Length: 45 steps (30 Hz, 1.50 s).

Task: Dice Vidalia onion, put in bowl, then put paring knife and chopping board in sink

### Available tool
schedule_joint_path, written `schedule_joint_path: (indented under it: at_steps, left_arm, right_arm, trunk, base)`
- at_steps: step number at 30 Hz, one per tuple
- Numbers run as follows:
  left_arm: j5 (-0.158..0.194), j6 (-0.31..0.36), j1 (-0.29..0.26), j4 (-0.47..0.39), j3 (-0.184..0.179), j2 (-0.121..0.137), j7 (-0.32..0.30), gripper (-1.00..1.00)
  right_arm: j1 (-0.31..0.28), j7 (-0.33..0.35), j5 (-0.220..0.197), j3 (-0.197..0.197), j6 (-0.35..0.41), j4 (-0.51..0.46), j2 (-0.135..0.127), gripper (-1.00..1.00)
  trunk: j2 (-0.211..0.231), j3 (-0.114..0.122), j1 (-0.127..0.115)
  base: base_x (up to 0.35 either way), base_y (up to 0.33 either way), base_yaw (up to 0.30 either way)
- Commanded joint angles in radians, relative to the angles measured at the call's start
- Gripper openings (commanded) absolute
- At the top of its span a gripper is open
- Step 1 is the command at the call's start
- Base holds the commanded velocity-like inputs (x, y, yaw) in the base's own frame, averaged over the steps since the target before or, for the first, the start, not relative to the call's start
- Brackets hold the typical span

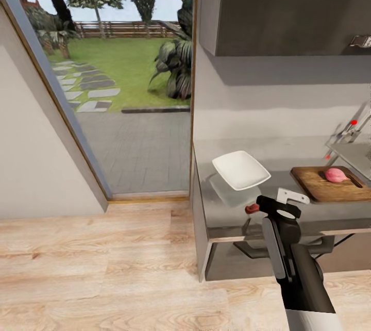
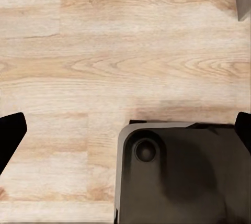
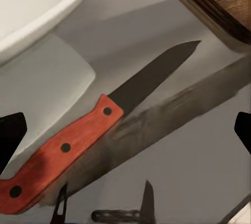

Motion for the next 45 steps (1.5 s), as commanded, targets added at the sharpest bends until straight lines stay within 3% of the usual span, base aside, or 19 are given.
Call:
schedule_joint_path:
  at_steps: [1, 45]
  left_arm:
    - [0.004, -0.001, 0.000, -0.002, -0.008, 0.001, 0.009, 1.00]
    - [0.004, -0.001, 0.000, 0.007, -0.008, 0.001, 0.009, 1.00]
  right_arm:
    - [-0.001, -0.008, -0.011, 0.000, 0.002, -0.001, 0.000, 1.00]
    - [-0.001, -0.007, -0.012, -0.001, -0.001, 0.037, -0.001, 1.00]
  trunk:
    - [-0.002, -0.003, 0.000]
    - [-0.002, -0.049, 0.000]
  base:
    - [-0.054, 0.000, 0.000]
    - [0.024, 0.015, 0.000]
